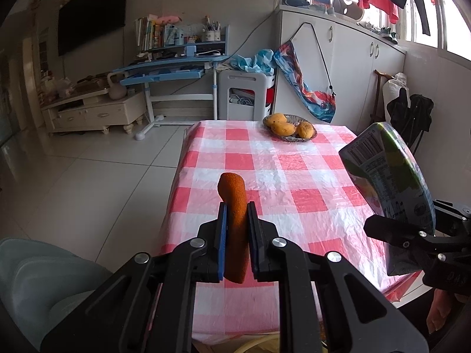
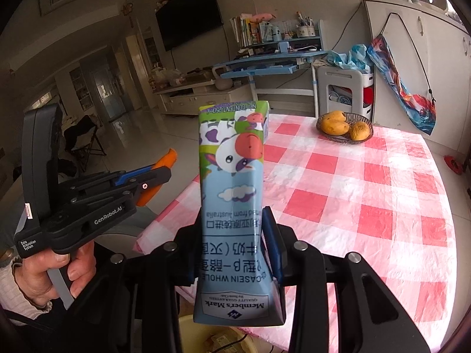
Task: Collect trash
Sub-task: 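Lift sweet potato and milk carton and carry both toward the yellow bucket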
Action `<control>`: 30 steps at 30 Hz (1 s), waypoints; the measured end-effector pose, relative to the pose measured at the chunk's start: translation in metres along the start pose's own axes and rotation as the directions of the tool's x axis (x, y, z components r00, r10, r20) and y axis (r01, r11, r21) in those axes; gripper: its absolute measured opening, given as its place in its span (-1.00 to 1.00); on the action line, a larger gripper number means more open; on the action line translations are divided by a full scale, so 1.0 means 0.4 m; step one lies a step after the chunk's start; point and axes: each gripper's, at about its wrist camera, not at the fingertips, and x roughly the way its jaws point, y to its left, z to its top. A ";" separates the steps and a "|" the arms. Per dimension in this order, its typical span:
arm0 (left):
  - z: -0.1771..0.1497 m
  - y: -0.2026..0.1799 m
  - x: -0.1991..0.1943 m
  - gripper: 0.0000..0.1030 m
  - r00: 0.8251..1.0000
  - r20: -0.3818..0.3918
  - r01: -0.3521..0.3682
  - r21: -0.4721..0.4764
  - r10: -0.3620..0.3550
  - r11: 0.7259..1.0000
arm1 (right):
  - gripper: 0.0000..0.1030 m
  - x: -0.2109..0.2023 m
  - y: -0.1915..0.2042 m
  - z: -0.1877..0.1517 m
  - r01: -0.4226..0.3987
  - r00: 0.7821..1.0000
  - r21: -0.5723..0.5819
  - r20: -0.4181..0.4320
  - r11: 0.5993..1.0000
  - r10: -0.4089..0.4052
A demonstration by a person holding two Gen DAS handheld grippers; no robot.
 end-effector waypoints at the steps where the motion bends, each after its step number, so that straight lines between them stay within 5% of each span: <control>1: -0.004 0.002 -0.006 -0.75 1.000 0.002 0.000 -0.001 0.000 1.000 | -0.29 -0.003 0.001 -0.003 -0.002 1.000 0.003 0.002 1.000 0.002; 30: -0.117 0.045 -0.169 -0.74 0.998 0.053 0.033 -0.029 -0.032 0.999 | -0.28 -0.037 0.057 -0.103 -0.029 0.999 0.043 -0.039 0.999 0.031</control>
